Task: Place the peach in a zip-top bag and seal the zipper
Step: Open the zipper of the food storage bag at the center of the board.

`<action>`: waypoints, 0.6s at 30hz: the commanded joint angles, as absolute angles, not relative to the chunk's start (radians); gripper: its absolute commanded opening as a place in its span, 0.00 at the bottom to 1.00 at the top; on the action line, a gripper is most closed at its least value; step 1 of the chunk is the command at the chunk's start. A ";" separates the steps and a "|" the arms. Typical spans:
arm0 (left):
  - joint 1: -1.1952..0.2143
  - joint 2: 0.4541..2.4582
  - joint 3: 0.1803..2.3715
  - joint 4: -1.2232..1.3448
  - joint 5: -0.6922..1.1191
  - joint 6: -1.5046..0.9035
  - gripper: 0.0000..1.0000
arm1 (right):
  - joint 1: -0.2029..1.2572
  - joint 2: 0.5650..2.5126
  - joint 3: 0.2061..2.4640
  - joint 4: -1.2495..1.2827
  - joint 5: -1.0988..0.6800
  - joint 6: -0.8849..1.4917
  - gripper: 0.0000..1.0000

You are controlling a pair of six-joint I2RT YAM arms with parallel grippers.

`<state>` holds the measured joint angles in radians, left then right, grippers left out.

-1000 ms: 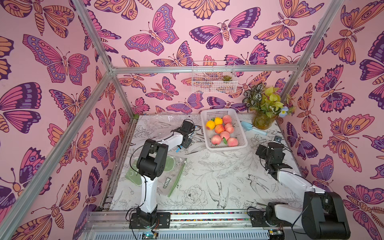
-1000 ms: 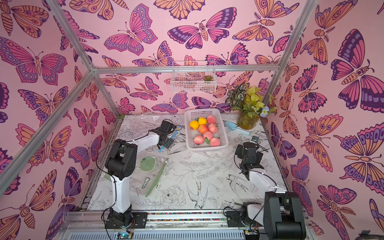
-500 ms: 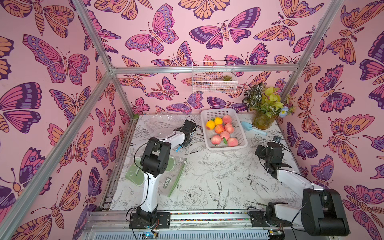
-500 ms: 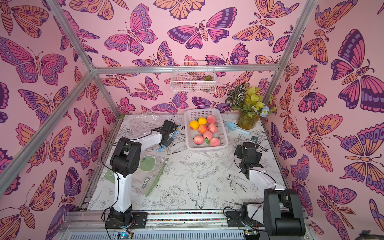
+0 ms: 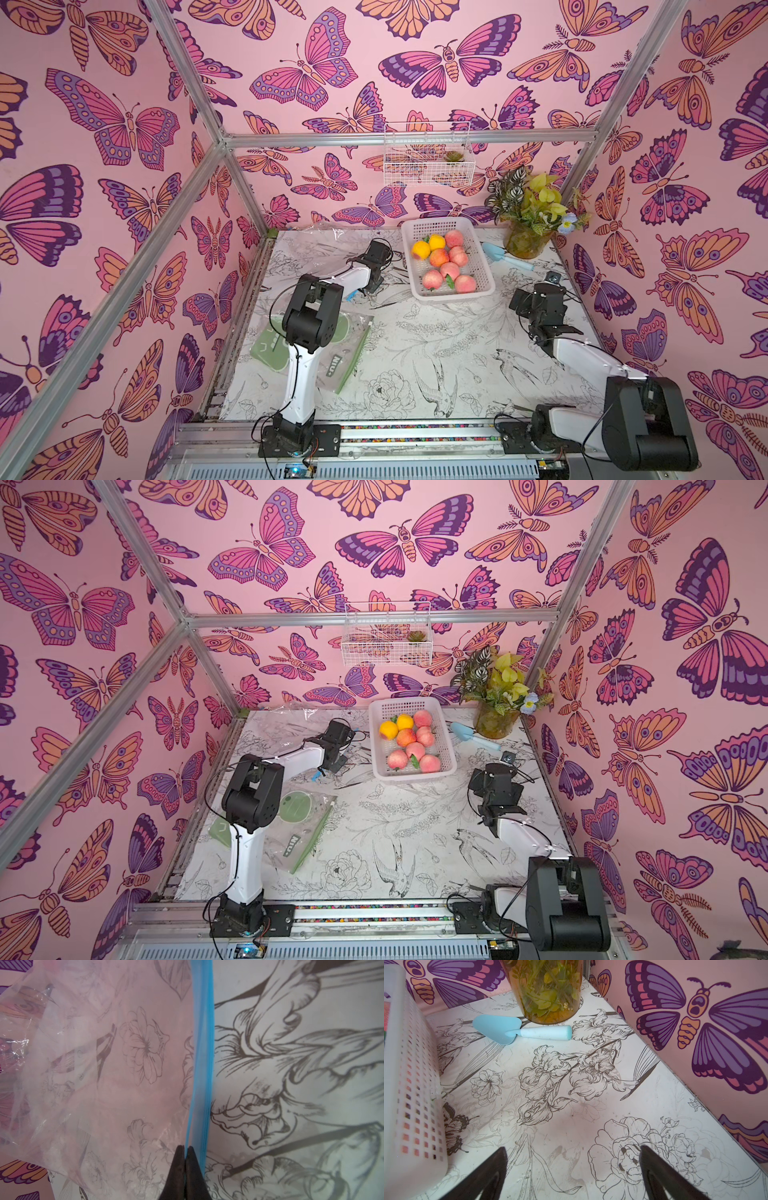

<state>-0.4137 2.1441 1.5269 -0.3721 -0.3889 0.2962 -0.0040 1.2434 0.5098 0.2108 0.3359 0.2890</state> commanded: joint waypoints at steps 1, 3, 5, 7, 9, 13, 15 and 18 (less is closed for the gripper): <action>-0.417 2.035 1.500 -0.387 -0.356 0.222 0.00 | 0.000 1.226 0.544 0.171 0.340 0.310 0.99; -0.417 2.004 1.499 -0.406 -0.342 0.180 0.00 | 0.001 1.222 0.557 0.146 0.330 0.306 0.99; -0.417 1.976 1.495 -0.418 -0.333 0.147 0.00 | 0.000 1.217 0.585 0.078 0.321 0.318 0.99; -0.417 1.941 1.497 -0.434 -0.331 0.121 0.00 | 0.000 1.201 0.615 0.001 0.314 0.342 0.99; -0.417 1.916 1.514 -0.476 -0.317 0.090 0.00 | 0.000 1.172 0.639 -0.070 0.303 0.358 0.99; -0.417 1.859 1.555 -0.586 -0.240 0.007 0.00 | 0.000 1.114 0.688 -0.190 0.198 0.384 0.99; -0.417 1.825 1.561 -0.622 -0.186 -0.041 0.00 | 0.005 1.098 0.718 -0.227 0.106 0.403 0.99; -0.417 1.768 1.559 -0.655 -0.076 -0.109 0.00 | 0.039 1.103 0.786 -0.287 0.012 0.423 0.99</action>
